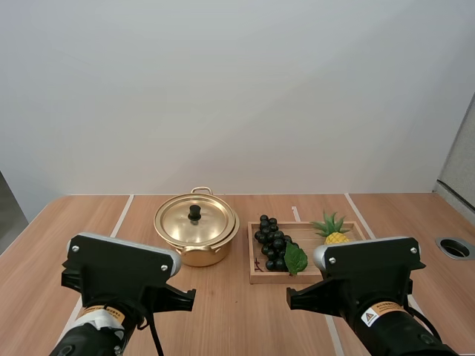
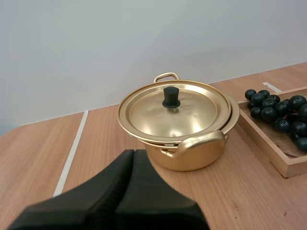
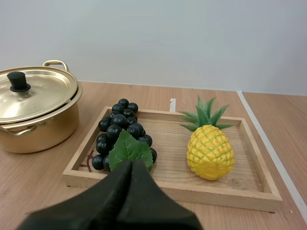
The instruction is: Open the pot, put the pineapple inside, and close it
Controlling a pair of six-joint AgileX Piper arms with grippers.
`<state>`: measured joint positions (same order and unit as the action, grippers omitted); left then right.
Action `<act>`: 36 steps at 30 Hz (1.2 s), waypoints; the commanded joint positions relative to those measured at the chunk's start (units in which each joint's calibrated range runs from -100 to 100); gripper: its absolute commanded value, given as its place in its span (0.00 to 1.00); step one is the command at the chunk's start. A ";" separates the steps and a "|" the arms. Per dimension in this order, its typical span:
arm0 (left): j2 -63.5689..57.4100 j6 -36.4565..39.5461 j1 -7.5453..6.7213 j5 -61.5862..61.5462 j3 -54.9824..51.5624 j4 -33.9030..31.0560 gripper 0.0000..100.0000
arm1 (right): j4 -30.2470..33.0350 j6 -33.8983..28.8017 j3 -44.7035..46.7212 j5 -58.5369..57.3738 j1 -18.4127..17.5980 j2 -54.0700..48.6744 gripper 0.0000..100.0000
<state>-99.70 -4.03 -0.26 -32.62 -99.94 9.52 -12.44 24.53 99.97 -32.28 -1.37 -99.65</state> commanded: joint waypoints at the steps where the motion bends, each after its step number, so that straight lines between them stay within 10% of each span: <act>1: -0.30 15.83 -2.24 3.33 -0.06 -11.51 0.00 | 10.62 -11.08 0.03 0.96 -0.01 -0.35 0.00; 36: -0.30 15.83 -0.85 4.67 -0.06 -11.51 0.00 | 10.62 -11.08 0.03 0.96 0.32 -0.35 0.00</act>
<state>-99.70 11.20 -1.17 -29.81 -100.00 -1.98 -2.18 13.89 99.97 -32.28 -1.30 -99.65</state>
